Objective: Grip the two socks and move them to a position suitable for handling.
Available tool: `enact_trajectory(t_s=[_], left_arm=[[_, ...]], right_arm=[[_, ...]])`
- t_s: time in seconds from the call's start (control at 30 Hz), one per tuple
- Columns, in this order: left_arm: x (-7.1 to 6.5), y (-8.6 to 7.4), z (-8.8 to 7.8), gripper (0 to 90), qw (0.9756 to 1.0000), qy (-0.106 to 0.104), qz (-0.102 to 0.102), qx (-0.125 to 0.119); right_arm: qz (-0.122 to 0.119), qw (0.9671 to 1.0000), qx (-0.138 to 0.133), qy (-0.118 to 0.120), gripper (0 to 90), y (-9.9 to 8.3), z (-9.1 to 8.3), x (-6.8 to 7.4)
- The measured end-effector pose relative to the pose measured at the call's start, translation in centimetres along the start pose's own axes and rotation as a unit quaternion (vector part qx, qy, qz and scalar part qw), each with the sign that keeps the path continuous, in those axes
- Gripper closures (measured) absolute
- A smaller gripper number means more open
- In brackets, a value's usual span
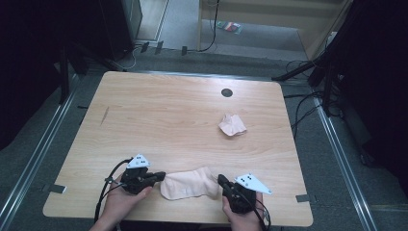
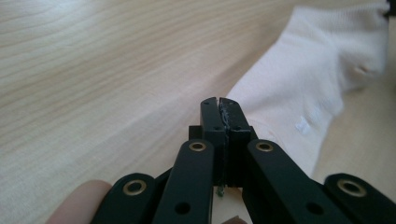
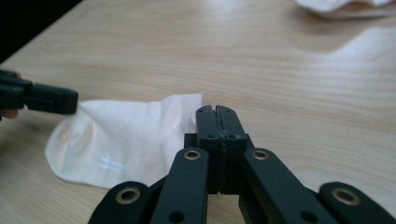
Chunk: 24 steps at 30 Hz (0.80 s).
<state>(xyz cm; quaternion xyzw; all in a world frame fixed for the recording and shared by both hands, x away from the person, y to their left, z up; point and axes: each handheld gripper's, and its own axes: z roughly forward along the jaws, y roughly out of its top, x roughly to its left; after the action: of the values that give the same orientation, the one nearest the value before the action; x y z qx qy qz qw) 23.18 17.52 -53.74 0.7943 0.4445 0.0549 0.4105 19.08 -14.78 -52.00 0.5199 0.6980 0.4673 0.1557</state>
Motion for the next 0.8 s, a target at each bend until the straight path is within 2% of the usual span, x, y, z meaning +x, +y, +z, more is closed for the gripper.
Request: enact_trajectory(t_s=[0.07, 0.13, 0.17, 0.23, 0.33, 0.43, 0.47, 0.53, 0.63, 0.77, 0.8], left_arm=[[0.2, 0.0, 0.3, 86.6, 0.9999, 0.007, -0.013, -0.008], [0.3, 0.1, 0.2, 72.4, 0.9996, 0.017, -0.017, -0.016], [0.3, 0.0, 0.0, 71.3, 0.9995, 0.018, -0.014, -0.020], [0.3, -0.1, -0.3, 68.8, 0.9994, 0.014, -0.016, -0.029], [0.7, -0.2, -0.6, 63.0, 0.9989, 0.013, -0.021, -0.041], [1.2, -0.2, -0.9, 55.5, 0.9975, 0.018, -0.023, -0.064], [1.5, -0.2, -1.0, 54.0, 0.9969, 0.022, -0.023, -0.072], [1.8, -0.3, -1.0, 49.8, 0.9958, 0.030, -0.026, -0.083], [2.5, -0.4, -1.0, 43.6, 0.9940, 0.044, -0.033, -0.095], [3.3, -0.5, -1.0, 38.0, 0.9930, 0.059, -0.047, -0.091], [3.4, -0.5, -1.0, 36.3, 0.9929, 0.057, -0.052, -0.091]], right_arm=[[0.011, 0.9998, 0.009, -0.011, 87.6, -0.3, 0.5, -0.3], [0.014, 0.9995, 0.005, -0.027, 74.3, -0.5, 0.7, -0.4], [0.019, 0.9994, -0.004, -0.030, 68.4, -0.6, 0.6, -0.5], [0.021, 0.9990, -0.021, -0.033, 66.3, -0.4, 0.2, -0.7], [0.011, 0.9981, -0.041, -0.045, 66.2, 0.5, 0.0, -1.2], [-0.011, 0.9971, -0.053, -0.053, 65.3, 2.3, 0.4, -1.8], [-0.018, 0.9972, -0.051, -0.051, 64.2, 2.7, 0.6, -1.9], [-0.047, 0.9964, -0.037, -0.059, 62.1, 4.0, 1.7, -2.0], [-0.090, 0.9919, -0.033, -0.083, 58.1, 5.5, 3.4, -2.4], [-0.109, 0.9904, -0.003, -0.085, 56.3, 7.5, 6.7, -3.8], [-0.113, 0.9898, 0.004, -0.087, 55.1, 7.8, 7.4, -4.1]])
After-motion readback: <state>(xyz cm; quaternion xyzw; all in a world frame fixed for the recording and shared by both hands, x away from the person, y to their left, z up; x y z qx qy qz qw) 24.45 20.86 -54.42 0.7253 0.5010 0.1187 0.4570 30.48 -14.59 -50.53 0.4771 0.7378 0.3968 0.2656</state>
